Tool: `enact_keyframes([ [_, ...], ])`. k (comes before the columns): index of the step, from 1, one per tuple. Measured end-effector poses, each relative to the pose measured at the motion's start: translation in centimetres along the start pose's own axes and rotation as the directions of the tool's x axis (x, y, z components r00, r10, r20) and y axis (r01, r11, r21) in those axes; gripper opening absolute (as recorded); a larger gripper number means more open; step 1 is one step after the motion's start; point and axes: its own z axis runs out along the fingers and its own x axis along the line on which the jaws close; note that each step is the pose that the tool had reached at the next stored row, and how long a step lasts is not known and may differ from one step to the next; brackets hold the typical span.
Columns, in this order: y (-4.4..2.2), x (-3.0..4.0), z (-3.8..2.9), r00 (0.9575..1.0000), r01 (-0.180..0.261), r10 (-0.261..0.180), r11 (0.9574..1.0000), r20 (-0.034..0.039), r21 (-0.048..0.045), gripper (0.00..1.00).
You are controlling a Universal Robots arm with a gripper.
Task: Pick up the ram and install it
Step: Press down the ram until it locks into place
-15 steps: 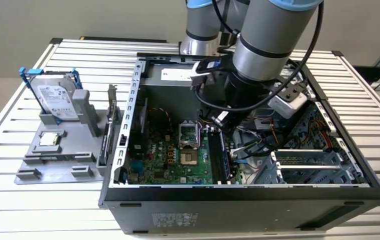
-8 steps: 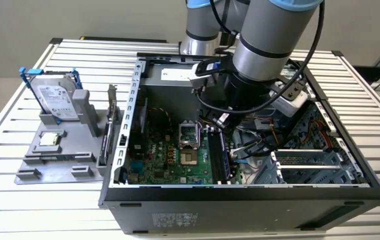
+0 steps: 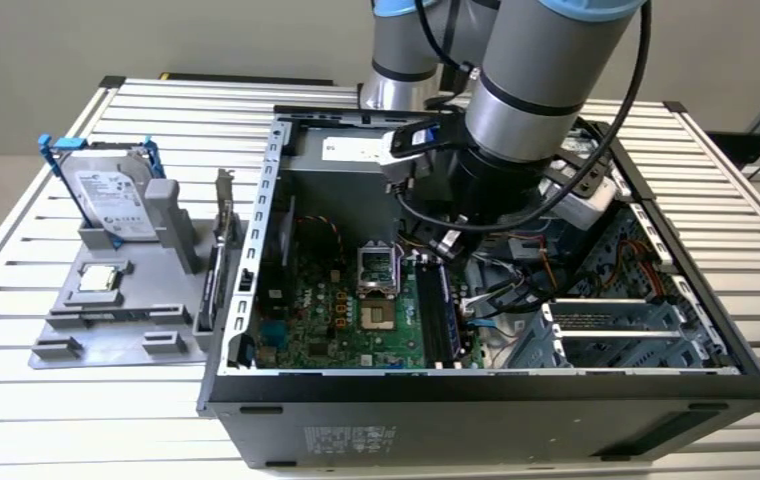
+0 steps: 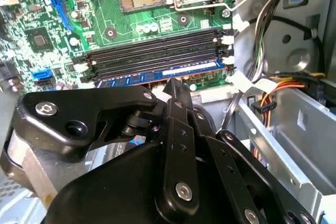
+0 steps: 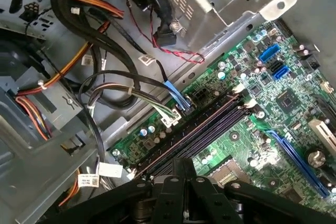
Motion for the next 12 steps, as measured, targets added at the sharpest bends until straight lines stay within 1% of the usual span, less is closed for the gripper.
enact_keyframes([
  [3,0.00,0.01,0.00,0.9995,0.031,-0.031,0.9995,0.0015,0.0000,0.00],
  [7,-0.01,0.01,0.00,0.9973,0.073,-0.073,0.9973,0.0036,0.0001,0.00],
  [9,-0.01,0.01,0.00,0.9957,0.093,-0.093,0.9957,0.0045,0.0001,0.00],
  [12,-0.01,0.01,0.00,0.9915,0.130,-0.130,0.9915,0.0064,0.0002,0.00],
])
